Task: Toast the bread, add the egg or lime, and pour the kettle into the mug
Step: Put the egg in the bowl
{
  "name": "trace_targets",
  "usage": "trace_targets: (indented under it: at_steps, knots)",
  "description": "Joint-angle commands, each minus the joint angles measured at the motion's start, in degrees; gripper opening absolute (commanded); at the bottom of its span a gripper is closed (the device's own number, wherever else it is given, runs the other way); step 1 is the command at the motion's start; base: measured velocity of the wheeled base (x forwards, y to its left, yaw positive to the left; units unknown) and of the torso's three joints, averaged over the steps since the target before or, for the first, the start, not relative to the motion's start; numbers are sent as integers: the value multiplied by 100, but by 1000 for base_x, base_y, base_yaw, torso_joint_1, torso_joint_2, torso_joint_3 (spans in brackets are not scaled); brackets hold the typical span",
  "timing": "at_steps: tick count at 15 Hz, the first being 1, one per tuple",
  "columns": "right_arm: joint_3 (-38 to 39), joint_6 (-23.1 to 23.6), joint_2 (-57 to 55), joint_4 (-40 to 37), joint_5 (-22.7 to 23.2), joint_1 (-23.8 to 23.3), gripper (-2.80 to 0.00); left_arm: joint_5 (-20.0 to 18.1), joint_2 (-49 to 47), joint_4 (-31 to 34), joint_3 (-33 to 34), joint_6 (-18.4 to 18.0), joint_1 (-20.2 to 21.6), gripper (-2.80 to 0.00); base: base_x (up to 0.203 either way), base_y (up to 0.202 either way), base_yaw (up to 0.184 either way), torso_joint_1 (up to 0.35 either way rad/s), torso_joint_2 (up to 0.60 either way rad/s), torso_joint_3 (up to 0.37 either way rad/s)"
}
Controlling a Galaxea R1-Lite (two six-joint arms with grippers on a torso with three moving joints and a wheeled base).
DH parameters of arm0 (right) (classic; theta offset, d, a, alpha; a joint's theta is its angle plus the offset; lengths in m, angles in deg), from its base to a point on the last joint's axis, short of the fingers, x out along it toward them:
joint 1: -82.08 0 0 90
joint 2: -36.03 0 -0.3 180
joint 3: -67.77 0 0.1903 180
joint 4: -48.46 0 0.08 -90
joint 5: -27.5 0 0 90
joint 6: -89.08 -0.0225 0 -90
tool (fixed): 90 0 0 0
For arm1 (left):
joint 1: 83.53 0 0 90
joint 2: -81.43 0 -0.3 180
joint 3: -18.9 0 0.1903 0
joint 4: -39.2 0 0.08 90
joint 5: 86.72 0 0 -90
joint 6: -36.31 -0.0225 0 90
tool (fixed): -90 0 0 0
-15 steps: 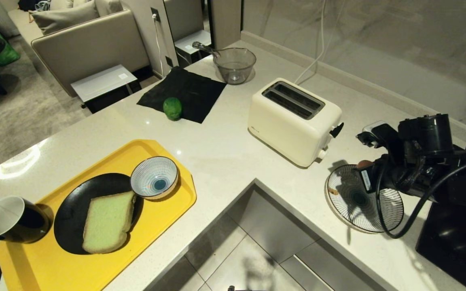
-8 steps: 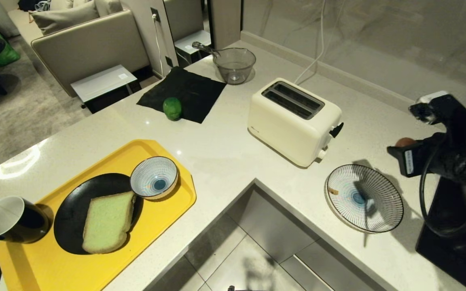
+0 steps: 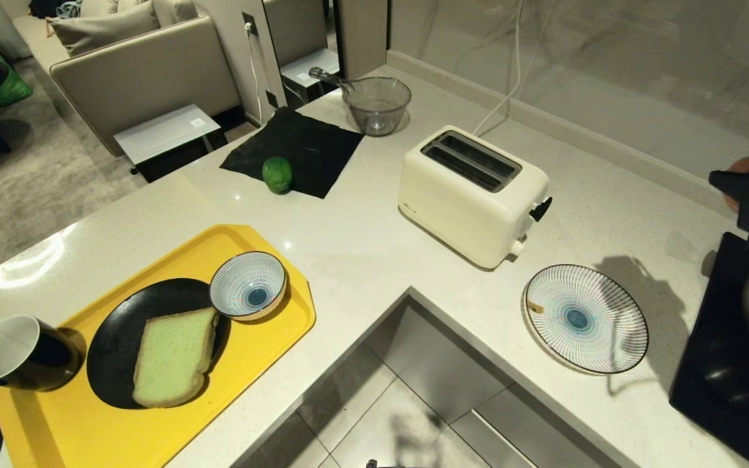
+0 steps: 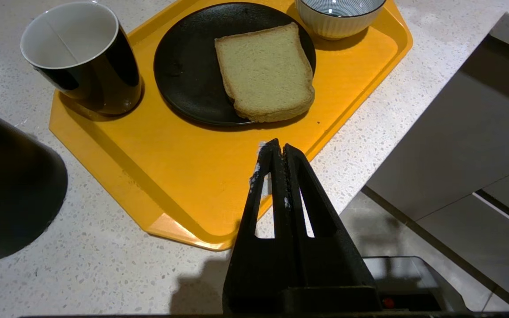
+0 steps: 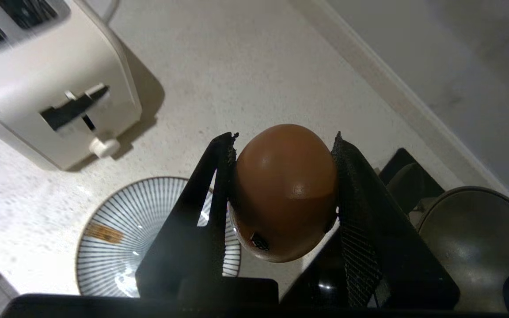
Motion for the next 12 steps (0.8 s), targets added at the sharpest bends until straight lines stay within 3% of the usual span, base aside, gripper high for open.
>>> trace_targets:
  at_steps: [1, 6, 12]
  knots:
    - [33, -241, 237, 25, 4, 4, -280, 7, 4, -1, 0, -2, 4, -280, 0, 0, 0, 0, 0, 0]
    - [331, -1033, 730, 3, 816, 16, -280, -2, 4, -1, 0, -2, 4, -280, 0, 0, 0, 0, 0, 0]
    - [467, -1103, 960, 3, 836, -5, -280, -2, 4, -1, 0, -2, 4, -280, 0, 0, 0, 0, 0, 0]
